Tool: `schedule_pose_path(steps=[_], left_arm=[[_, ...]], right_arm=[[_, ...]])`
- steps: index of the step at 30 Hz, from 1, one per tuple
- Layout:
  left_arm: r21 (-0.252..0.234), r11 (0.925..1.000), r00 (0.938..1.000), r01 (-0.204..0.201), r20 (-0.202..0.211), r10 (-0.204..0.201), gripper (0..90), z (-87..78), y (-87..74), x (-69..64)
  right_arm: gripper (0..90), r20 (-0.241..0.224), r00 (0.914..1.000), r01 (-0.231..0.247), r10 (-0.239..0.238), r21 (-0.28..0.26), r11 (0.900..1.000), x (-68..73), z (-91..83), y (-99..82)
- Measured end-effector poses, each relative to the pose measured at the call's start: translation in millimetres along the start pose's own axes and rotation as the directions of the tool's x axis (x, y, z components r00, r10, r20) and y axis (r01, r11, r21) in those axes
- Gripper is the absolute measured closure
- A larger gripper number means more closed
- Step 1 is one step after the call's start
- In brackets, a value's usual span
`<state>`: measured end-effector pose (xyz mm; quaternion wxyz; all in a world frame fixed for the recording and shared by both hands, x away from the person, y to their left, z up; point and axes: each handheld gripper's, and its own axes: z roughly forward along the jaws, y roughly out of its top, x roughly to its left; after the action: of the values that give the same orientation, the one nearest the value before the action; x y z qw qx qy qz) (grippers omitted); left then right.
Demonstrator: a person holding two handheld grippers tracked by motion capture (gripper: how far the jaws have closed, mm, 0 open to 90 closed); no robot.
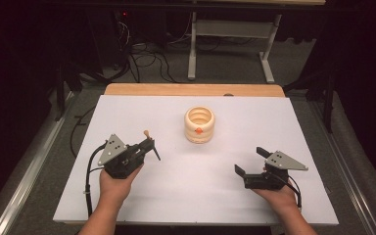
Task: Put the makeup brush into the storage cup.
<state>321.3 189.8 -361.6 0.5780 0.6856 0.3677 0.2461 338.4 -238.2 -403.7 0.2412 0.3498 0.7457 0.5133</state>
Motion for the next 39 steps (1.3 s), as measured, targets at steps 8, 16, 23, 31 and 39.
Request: schedule_pose_path(steps=[8,16,23,31,39], left_arm=[[0.017,0.9998,0.9995,-0.013,-0.029,0.014,83.7,13.8,9.2,-1.3],[0.0,1.0,0.9996,-0.006,-0.026,0.006,83.7,24.2,28.8,-2.7],[-0.02,0.9997,0.9994,-0.011,-0.033,0.011,83.7,37.1,40.7,-8.7],[-0.037,0.9993,0.9991,-0.008,-0.041,0.007,83.8,51.1,51.0,-7.1],[-0.053,0.9986,0.9992,0.002,-0.039,-0.004,83.8,65.8,61.8,-6.2]], right_arm=[[1.0,-0.01,0.9998,0.015,-0.015,0.001,0.9999,2.2,1.3,-0.4],[1.0,-0.014,0.9997,0.022,-0.022,0.0,0.9998,2.4,1.6,-0.4],[1.0,-0.013,0.9997,0.02,-0.02,0.002,0.9998,2.4,1.2,-0.4],[1.0,-0.013,0.9998,0.013,-0.013,0.003,0.9999,2.0,0.6,-0.4],[1.1,-0.013,0.9998,0.013,-0.013,0.006,0.9999,1.6,0.9,-0.8]])
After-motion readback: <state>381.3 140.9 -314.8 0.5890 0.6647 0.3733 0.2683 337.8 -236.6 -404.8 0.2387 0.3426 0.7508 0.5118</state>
